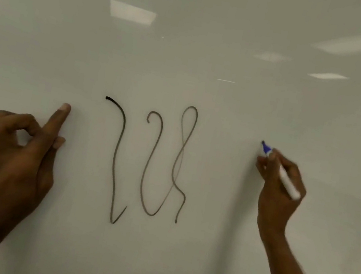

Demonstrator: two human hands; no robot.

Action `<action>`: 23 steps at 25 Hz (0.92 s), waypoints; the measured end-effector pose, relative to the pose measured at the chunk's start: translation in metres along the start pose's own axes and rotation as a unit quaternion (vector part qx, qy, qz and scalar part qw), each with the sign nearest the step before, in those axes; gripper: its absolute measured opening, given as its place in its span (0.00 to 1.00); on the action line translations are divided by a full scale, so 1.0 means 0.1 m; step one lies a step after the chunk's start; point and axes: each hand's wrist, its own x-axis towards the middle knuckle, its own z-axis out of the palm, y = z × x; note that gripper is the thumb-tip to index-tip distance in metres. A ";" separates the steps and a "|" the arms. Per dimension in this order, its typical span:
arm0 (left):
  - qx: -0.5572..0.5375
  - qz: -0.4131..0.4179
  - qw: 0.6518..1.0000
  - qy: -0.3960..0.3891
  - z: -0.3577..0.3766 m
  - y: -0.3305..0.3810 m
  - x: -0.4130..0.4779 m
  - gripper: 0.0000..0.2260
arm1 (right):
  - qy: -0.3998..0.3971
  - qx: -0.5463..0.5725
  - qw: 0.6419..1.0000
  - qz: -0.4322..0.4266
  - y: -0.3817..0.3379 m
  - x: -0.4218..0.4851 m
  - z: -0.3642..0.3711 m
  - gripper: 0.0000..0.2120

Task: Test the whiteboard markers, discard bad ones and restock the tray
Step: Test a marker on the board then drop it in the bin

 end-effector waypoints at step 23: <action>-0.607 -0.257 0.731 -0.179 -0.36 1.41 -1.17 0.11 | -0.122 -0.025 0.944 0.305 -1.00 -2.01 -0.18 0.34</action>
